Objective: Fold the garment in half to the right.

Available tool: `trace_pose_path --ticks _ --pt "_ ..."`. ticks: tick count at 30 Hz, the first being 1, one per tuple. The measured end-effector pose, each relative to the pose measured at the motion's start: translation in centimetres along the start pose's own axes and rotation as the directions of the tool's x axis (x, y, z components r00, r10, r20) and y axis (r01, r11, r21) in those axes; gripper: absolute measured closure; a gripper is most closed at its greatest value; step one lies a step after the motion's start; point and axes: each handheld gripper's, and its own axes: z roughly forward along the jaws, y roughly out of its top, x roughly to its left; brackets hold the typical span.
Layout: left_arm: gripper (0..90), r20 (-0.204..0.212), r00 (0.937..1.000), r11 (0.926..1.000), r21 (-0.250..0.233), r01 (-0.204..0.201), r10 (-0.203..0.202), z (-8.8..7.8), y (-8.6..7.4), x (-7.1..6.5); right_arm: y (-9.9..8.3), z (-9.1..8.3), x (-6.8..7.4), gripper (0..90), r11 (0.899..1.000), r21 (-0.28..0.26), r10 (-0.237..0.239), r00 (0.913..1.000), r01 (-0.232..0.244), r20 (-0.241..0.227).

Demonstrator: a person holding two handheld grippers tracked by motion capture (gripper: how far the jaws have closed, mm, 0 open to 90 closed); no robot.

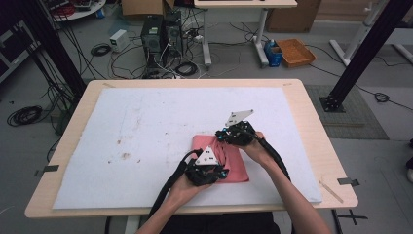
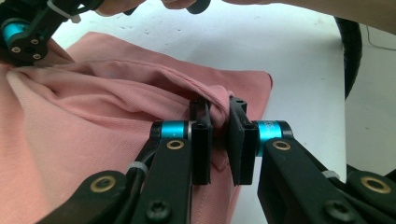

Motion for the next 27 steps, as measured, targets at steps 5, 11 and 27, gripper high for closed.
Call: trace_pose_path --ticks 5,11,27 --pt "80.8 0.004 1.0000 1.0000 0.004 0.005 -0.005 0.3 0.2 -0.1 -0.4 -0.1 -0.1 86.5 1.000 0.004 0.021 0.9998 -0.021 0.004" --pt "80.7 -0.002 1.0000 0.9999 0.016 -0.002 0.003 0.7 0.5 -0.3 -0.5 -0.3 -0.3 86.4 1.000 0.002 0.026 0.9997 -0.026 0.006" --pt "80.3 -0.001 1.0000 0.9998 0.018 0.007 -0.007 1.9 1.0 -0.8 -1.7 -1.1 -1.0 85.8 0.998 -0.001 0.070 0.9975 -0.070 0.008"
